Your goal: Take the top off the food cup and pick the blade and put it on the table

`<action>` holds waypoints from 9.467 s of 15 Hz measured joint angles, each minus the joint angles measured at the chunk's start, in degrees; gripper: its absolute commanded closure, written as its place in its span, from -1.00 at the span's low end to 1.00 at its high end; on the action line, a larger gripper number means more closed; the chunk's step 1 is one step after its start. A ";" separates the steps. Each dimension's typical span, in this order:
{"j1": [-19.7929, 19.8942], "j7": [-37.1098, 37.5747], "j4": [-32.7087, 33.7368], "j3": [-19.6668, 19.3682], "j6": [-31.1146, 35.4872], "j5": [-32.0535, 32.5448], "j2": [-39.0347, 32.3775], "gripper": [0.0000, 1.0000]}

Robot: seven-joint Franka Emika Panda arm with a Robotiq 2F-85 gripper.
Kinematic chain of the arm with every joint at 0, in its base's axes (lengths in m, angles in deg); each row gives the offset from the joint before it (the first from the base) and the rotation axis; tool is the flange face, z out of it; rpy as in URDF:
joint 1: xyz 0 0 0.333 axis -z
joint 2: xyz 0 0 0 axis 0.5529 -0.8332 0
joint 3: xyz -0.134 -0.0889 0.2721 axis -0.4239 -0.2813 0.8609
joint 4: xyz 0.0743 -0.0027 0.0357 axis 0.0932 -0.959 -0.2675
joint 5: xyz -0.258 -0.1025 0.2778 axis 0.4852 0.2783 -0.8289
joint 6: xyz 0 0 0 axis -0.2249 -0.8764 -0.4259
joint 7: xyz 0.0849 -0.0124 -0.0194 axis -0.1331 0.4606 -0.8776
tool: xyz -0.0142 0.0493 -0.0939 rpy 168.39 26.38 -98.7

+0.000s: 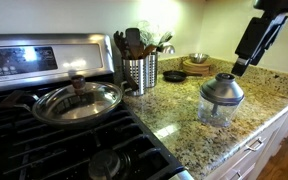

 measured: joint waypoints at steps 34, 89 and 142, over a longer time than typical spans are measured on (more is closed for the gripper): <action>5.74 -6.60 5.19 -7.76 4.61 4.26 -15.45 -1.00; 17.45 -6.25 10.16 -21.40 11.60 3.32 -24.51 0.30; 17.33 -6.32 6.36 -20.65 2.87 -2.68 -16.44 -1.00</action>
